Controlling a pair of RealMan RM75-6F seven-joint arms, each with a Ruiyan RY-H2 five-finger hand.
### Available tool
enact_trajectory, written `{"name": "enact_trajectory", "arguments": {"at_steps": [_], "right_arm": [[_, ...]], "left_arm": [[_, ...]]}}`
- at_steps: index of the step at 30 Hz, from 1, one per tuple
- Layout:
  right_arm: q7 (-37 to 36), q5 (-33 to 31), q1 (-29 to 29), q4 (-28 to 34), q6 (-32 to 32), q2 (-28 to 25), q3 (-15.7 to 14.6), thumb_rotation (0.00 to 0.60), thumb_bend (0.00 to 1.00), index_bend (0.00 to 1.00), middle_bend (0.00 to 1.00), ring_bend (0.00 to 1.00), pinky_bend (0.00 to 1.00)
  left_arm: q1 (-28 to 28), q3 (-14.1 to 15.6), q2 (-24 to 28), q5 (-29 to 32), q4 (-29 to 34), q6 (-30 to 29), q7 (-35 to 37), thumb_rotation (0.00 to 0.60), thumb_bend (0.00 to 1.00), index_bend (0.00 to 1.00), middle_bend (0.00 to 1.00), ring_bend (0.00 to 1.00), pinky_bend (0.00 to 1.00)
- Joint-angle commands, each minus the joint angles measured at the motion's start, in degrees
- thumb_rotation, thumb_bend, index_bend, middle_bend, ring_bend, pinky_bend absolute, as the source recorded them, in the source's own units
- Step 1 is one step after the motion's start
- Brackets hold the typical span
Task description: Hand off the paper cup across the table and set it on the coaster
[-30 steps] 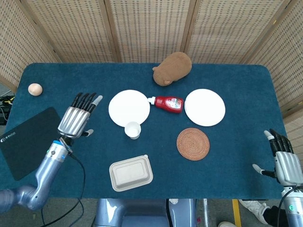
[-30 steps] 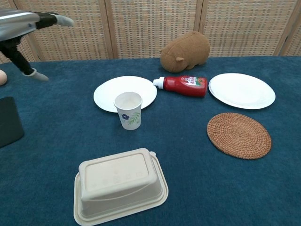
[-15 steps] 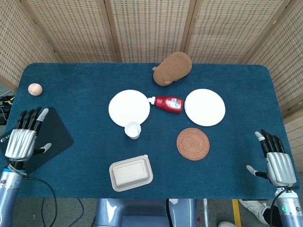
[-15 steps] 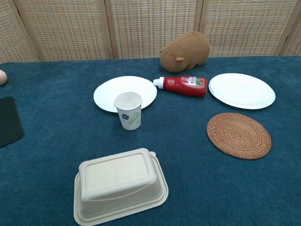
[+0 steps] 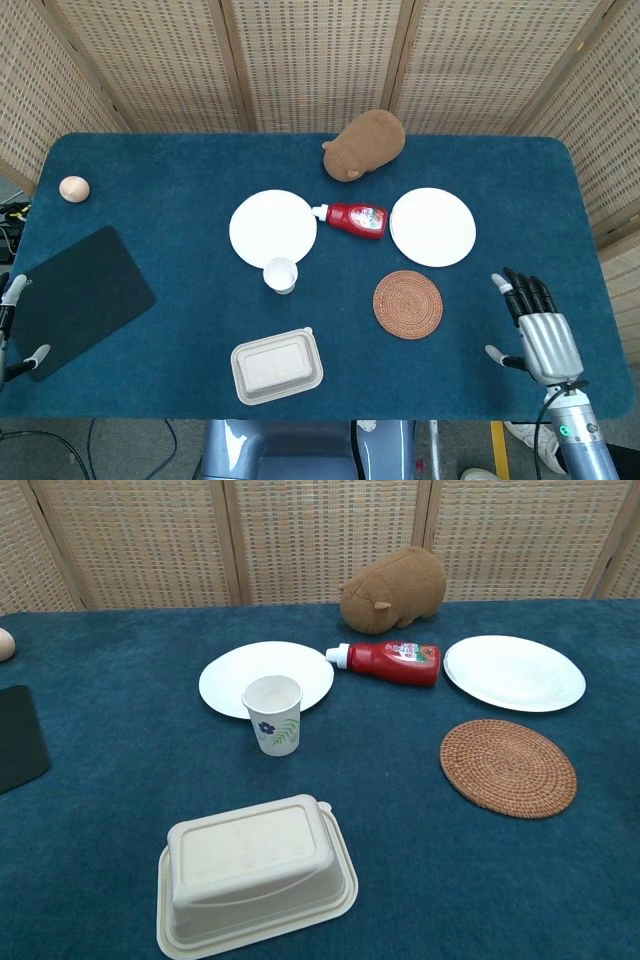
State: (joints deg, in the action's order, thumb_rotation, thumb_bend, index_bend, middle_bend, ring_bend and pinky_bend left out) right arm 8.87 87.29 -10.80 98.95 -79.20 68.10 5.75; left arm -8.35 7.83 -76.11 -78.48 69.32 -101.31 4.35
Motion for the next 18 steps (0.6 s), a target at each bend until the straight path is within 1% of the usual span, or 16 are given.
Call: {"name": "enact_trajectory", "arguments": {"at_steps": [1, 5, 8, 10, 12, 13, 15, 18], "right_arm": [[4.82, 0.33, -4.12, 4.84, 3.79, 0.23, 2.33, 0.600, 0.02, 0.00, 0.00, 0.00, 0.00], [9.53, -0.89, -9.44, 9.14, 8.65, 1.47, 5.58, 0.600, 0.02, 0.00, 0.00, 0.00, 0.00], [13.17, -5.07, -15.31, 11.78, 14.84, 3.67, 8.97, 0.600, 0.02, 0.00, 0.00, 0.00, 0.00], [15.63, -9.45, -19.12, 12.76, 18.56, 5.60, 11.05, 0.600, 0.02, 0.00, 0.00, 0.00, 0.00], [16.81, -11.21, -21.13, 12.87, 20.19, 6.82, 12.01, 0.600, 0.02, 0.00, 0.00, 0.00, 0.00], [17.98, -12.56, -23.12, 12.58, 21.86, 8.11, 12.77, 0.600, 0.02, 0.00, 0.00, 0.00, 0.00], [21.35, -16.57, -26.88, 11.20, 24.22, 10.89, 14.17, 0.600, 0.02, 0.00, 0.00, 0.00, 0.00], [25.81, -22.54, -31.85, 9.17, 26.23, 15.18, 15.37, 0.600, 0.02, 0.00, 0.00, 0.00, 0.00]], "left_arm": [[0.69, -0.87, -0.40, -0.47, -1.28, 0.86, 1.23, 0.600, 0.07, 0.00, 0.00, 0.00, 0.00], [1.26, -1.67, -0.75, -0.97, -2.57, 2.01, 2.25, 0.600, 0.07, 0.00, 0.00, 0.00, 0.00], [1.73, -2.17, -0.99, -1.91, -3.40, 2.46, 3.05, 0.600, 0.07, 0.00, 0.00, 0.00, 0.00], [2.03, -2.39, -1.11, -2.77, -3.71, 2.79, 3.41, 0.600, 0.07, 0.00, 0.00, 0.00, 0.00], [2.13, -2.41, -1.15, -3.28, -3.80, 2.88, 3.63, 0.600, 0.07, 0.00, 0.00, 0.00, 0.00], [2.19, -2.44, -1.19, -3.61, -3.96, 2.92, 3.80, 0.600, 0.07, 0.00, 0.00, 0.00, 0.00], [2.32, -2.83, -1.36, -3.92, -4.55, 3.20, 4.27, 0.600, 0.07, 0.00, 0.00, 0.00, 0.00], [2.54, -3.52, -1.63, -4.05, -5.52, 3.92, 5.31, 0.600, 0.07, 0.00, 0.00, 0.00, 0.00]]}}
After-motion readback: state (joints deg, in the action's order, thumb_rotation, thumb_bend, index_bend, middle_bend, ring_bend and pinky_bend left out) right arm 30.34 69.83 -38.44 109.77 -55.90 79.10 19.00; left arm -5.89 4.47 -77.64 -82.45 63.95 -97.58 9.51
